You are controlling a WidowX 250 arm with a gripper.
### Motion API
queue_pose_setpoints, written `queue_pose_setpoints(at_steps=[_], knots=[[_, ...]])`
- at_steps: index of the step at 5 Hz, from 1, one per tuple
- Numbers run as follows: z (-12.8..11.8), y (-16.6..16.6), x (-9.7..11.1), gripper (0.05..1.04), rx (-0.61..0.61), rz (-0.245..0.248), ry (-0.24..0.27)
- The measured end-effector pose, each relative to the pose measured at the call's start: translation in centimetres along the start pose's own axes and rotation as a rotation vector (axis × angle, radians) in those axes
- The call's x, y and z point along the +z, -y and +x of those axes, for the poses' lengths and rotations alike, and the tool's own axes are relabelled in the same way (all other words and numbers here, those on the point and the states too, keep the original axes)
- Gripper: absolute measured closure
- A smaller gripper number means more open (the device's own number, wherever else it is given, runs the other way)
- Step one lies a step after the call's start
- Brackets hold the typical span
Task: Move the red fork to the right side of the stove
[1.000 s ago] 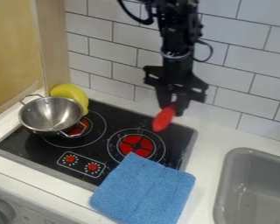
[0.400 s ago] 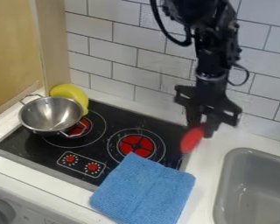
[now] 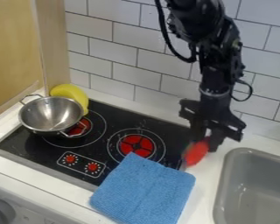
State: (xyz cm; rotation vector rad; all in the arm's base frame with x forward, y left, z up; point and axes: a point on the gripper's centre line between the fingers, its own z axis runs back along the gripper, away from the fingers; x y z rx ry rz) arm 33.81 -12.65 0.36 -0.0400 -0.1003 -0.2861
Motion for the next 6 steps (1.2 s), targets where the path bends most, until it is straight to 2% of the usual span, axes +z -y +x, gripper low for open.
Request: queue_pose_setpoints(at_steps=[1,3,4,5,6], knots=[[-0.2,0.0,-0.5,0.71,0.005,0.002,-0.015],[-0.3,0.7,-0.5,0.145,0.01,0.014,-0.018],[-0.2,0.6,-0.4,0.078,0.008,0.016,-0.011],[-0.6,0.5,0.3,0.084,0.006,0.012,-0.004],[-0.5,0.3,1.9,0.084,0.007,0.01,0.031]])
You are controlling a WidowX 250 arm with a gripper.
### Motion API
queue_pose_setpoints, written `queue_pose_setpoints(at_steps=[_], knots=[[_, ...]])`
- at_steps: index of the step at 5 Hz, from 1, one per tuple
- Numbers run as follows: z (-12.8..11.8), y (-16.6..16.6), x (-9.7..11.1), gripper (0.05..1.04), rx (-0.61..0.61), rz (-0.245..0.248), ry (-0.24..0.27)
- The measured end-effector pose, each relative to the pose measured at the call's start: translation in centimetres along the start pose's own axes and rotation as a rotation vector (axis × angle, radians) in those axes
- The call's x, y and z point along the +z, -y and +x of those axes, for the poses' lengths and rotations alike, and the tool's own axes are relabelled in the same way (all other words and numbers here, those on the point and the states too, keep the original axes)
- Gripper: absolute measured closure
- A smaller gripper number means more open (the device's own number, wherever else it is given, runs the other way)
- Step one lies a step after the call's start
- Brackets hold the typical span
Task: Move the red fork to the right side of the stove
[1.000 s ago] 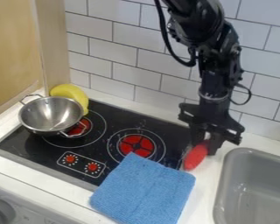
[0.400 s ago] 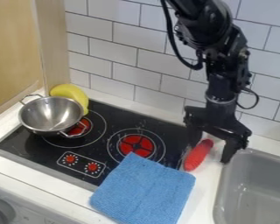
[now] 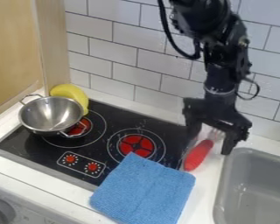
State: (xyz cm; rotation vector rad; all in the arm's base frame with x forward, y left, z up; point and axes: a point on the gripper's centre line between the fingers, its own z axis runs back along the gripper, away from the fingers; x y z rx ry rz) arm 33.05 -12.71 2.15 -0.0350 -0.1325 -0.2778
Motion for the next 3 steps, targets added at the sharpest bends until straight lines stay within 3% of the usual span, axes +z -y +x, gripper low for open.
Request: queue_pose_setpoints(at_steps=[2,3], knots=[[-0.8,-0.5,4.2,0.084,-0.043,0.023,0.063],[-0.9,-0.5,4.2,0.084,-0.049,0.023,0.062]])
